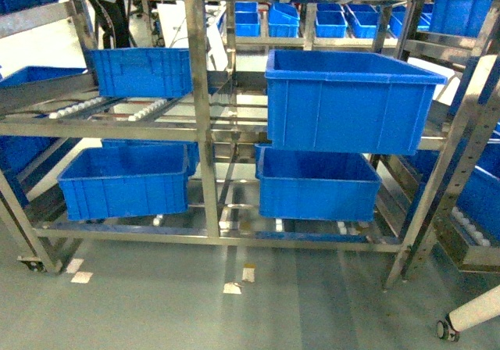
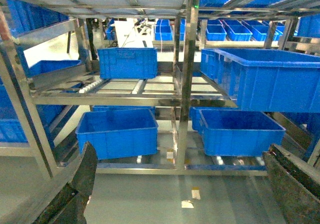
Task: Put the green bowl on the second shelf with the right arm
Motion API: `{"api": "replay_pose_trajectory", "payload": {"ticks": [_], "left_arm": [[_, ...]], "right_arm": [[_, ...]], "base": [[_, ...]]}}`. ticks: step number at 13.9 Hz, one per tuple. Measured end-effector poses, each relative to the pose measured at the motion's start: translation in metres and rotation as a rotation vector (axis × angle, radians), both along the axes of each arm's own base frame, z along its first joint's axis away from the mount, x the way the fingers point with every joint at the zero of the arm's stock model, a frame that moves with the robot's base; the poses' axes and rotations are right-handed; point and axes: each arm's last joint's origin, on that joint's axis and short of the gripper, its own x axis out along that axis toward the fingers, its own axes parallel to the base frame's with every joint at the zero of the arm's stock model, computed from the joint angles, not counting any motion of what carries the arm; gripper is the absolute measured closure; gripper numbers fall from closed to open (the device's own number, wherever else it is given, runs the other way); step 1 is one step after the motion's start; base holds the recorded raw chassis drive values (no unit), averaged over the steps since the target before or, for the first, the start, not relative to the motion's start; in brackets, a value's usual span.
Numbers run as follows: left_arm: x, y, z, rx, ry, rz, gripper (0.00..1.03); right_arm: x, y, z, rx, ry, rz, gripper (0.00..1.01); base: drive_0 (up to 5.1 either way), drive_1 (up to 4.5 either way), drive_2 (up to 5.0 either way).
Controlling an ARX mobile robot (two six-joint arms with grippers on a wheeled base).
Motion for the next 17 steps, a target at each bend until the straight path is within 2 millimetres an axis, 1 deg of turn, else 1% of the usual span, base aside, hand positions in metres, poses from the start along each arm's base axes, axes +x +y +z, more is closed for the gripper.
{"api": "replay_pose_trajectory", "payload": {"ticks": [7,17], "left_arm": [[0.0000,-0.0001,0.0000,0.000,0.000,-0.002,0.05],[0.0000,-0.0001,-0.0001,0.000,0.002,-0.002,0.05]], "right_arm": [[-0.0004,0.0000,0.0004,-0.001,-0.004,-0.002,0.99],[0.0000,-0.0001,0.0000,-0.001,-0.001,-0.002,0.99]], "base": [[0.0,0.00,0.0],[0.1,4.39,-4.3]]}}
